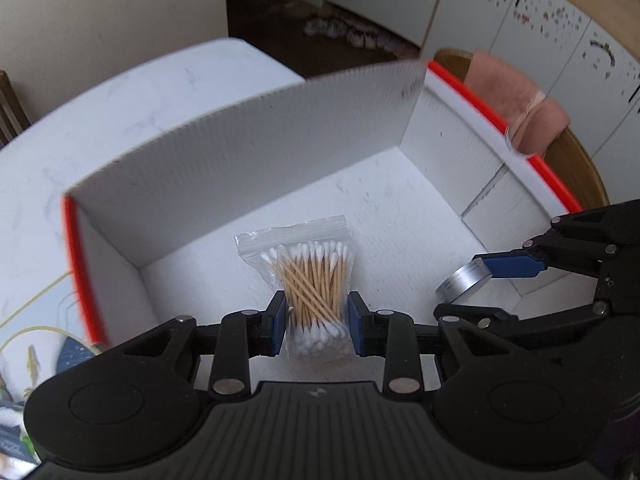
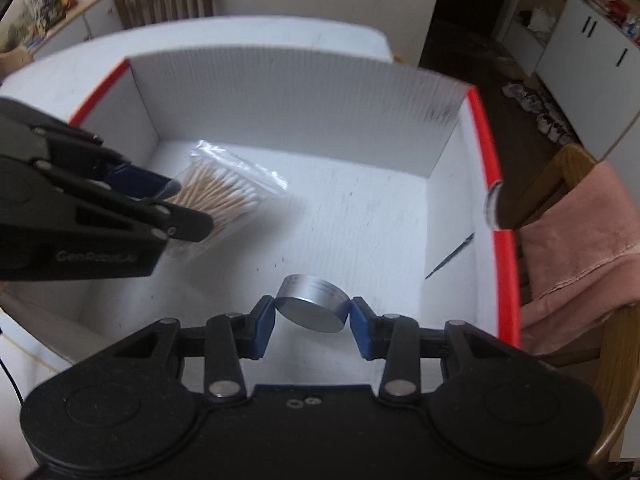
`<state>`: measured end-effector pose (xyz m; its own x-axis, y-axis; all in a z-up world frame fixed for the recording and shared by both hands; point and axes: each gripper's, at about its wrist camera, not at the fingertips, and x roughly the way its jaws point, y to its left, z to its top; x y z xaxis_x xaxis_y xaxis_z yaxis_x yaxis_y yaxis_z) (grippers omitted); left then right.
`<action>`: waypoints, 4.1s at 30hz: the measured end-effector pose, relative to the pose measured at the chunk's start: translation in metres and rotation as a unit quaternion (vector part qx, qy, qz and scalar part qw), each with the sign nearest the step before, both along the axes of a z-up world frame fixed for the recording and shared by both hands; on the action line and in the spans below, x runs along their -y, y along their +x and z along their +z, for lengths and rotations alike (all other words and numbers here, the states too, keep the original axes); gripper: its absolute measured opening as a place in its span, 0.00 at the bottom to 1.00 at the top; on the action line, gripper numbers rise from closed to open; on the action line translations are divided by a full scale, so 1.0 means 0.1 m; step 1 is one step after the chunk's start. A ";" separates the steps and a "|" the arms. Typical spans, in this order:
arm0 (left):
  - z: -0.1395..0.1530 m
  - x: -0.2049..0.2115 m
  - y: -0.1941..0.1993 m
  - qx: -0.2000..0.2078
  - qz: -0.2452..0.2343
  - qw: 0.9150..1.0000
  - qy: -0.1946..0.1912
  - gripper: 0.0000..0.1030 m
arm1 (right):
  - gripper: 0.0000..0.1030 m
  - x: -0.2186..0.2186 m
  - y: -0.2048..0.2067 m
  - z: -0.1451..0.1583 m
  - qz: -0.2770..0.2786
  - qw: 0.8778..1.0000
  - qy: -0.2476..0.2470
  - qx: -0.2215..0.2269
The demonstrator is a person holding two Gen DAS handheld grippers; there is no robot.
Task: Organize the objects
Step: 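Carry the swab bag and silver tin into the red shoebox with both tools, then open both tools to drop the swab bag and tin in the box, then withdraw both tools from the box back over the table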
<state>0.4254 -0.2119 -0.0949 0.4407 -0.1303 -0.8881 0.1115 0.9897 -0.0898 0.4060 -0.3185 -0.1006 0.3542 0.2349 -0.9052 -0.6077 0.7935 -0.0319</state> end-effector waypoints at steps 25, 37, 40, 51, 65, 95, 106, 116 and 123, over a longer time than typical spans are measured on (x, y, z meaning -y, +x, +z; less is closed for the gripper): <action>-0.19 -0.08 0.23 -0.082 0.017 0.996 -0.027 0.35 | 0.59 -0.03 0.16 -0.11 0.017 0.999 -0.022 -0.033; 0.14 -0.17 0.08 -0.022 0.044 0.998 -0.046 0.60 | 0.61 0.07 0.03 0.21 0.011 1.000 0.026 -0.003; 0.24 -0.19 0.00 -0.005 0.046 0.998 -0.052 0.60 | 0.62 0.09 -0.03 0.30 0.011 0.999 0.034 0.010; 0.67 -0.33 -0.54 0.068 0.030 0.996 -0.059 0.60 | 0.74 0.12 -0.38 0.65 -0.023 0.996 0.078 0.035; 1.00 -1.05 -1.59 0.127 0.016 0.991 -0.050 0.64 | 0.81 -0.48 -1.23 0.93 -0.032 0.988 0.135 0.067; 0.63 -2.85 -3.03 0.186 0.121 0.975 -0.036 1.00 | 0.99 -1.75 -2.31 0.66 -0.006 0.986 0.150 0.069; 0.24 -3.31 -3.17 0.178 0.163 0.970 0.002 1.00 | 0.99 -2.22 -2.52 0.35 0.038 0.989 0.135 0.039; -0.09 -3.63 -3.03 0.166 0.174 0.970 0.027 1.00 | 0.99 -2.60 -2.69 0.03 0.075 0.991 0.110 0.034; -0.25 -3.71 -2.93 0.157 0.177 0.971 0.030 1.00 | 0.98 -2.77 -2.73 -0.21 0.090 0.992 0.084 0.031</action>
